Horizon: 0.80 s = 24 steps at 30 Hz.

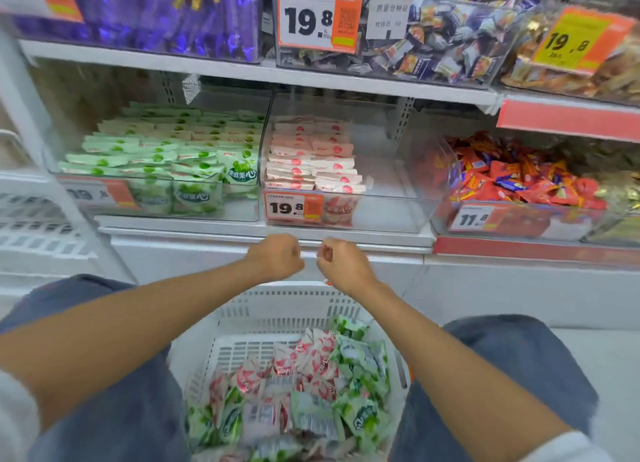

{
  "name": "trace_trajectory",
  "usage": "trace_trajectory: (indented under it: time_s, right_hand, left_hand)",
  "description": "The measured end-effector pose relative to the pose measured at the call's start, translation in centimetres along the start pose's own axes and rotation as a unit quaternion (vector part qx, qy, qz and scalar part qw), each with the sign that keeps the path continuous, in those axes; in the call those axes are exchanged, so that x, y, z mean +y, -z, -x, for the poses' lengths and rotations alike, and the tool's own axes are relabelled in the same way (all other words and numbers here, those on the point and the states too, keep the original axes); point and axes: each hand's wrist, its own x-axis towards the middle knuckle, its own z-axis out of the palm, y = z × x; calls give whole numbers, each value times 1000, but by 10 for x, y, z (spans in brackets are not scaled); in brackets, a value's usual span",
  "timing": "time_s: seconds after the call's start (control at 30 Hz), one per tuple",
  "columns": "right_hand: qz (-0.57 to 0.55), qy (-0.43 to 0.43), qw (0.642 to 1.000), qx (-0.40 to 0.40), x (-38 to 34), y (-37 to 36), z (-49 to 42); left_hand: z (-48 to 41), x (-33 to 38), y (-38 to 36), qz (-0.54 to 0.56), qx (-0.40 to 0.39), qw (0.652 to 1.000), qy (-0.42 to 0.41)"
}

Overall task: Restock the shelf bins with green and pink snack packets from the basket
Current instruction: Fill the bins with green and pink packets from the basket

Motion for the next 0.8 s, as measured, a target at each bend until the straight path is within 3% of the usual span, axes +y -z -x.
trace_trajectory:
  time_s: [0.1,0.3,0.43,0.53,0.6,0.67,0.8]
  right_hand:
    - [6,-74,987,-144,41,-56,21]
    - [133,-199,912,-332,123,-129,47]
    - [186,-192,877,-400,148,-154,59]
    - [240,-124,899,-345,151,-157,60]
    - [154,-163,933,-283,143,-149,54]
    - [-27,-224,946,-231,121,-129,42]
    - [-280,-259,893,-238,73,-86,16]
  left_hand:
    - [11,-42,-49,-26,-133,990,27]
    - [16,-87,-105,7,-201,975,92]
    - [11,-84,-122,15,-225,972,72]
    - [11,-83,-131,27,-238,968,74]
    - [12,-77,-132,55,-232,967,91]
    - [11,-71,-126,120,-213,962,118]
    - [15,-59,-95,321,-169,918,160]
